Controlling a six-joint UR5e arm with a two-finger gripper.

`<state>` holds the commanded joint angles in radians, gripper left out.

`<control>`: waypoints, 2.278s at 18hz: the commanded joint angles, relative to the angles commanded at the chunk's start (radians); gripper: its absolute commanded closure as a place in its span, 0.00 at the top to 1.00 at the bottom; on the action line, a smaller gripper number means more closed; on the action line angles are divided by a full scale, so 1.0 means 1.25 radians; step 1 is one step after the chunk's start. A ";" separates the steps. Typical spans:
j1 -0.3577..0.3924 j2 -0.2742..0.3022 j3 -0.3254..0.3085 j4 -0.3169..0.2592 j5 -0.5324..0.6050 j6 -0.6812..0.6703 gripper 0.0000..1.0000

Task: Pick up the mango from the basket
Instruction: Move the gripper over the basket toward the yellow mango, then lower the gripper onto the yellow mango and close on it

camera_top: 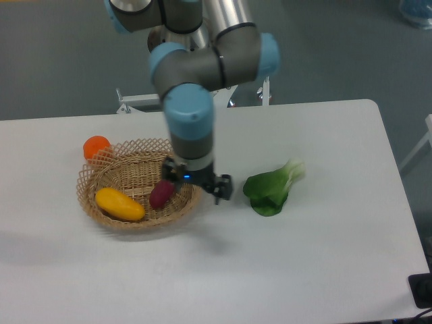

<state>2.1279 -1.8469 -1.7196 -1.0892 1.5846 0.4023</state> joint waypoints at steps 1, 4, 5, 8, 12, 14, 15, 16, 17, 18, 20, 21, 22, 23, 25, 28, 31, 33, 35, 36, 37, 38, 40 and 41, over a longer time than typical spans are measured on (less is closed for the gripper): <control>-0.018 0.000 0.000 0.001 0.002 -0.031 1.00; -0.069 0.000 -0.012 0.004 0.006 -0.087 1.00; -0.082 0.000 -0.016 0.002 0.005 -0.112 1.00; -0.108 -0.009 -0.027 0.005 0.002 -0.255 1.00; -0.125 -0.031 -0.032 0.038 0.010 -0.379 1.00; -0.138 -0.047 -0.032 0.039 0.033 -0.444 1.00; -0.145 -0.058 -0.032 0.038 0.049 -0.462 1.00; -0.149 -0.065 -0.032 0.038 0.055 -0.471 1.00; -0.149 -0.074 -0.032 0.038 0.052 -0.490 1.00; -0.150 -0.080 -0.032 0.037 0.048 -0.513 1.00; -0.157 -0.090 -0.028 0.037 0.047 -0.535 1.00; -0.158 -0.094 -0.029 0.037 0.044 -0.540 1.00; -0.158 -0.097 -0.029 0.037 0.044 -0.550 1.00; -0.160 -0.101 -0.029 0.037 0.041 -0.560 1.00; -0.160 -0.102 -0.028 0.037 0.020 -0.571 1.00; -0.160 -0.108 -0.021 0.037 0.007 -0.594 1.00; -0.160 -0.117 -0.018 0.037 0.007 -0.608 1.00; -0.160 -0.125 -0.018 0.037 0.009 -0.620 1.00; -0.160 -0.131 -0.018 0.037 0.007 -0.623 1.00; -0.160 -0.133 -0.018 0.037 0.007 -0.623 1.00; -0.160 -0.134 -0.018 0.036 0.007 -0.623 1.00; -0.160 -0.135 -0.018 0.036 0.007 -0.623 1.00; -0.160 -0.135 -0.018 0.036 0.010 -0.623 1.00; -0.160 -0.135 -0.018 0.036 0.010 -0.623 0.96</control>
<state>1.9282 -2.0157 -1.7426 -1.0446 1.5969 -0.3758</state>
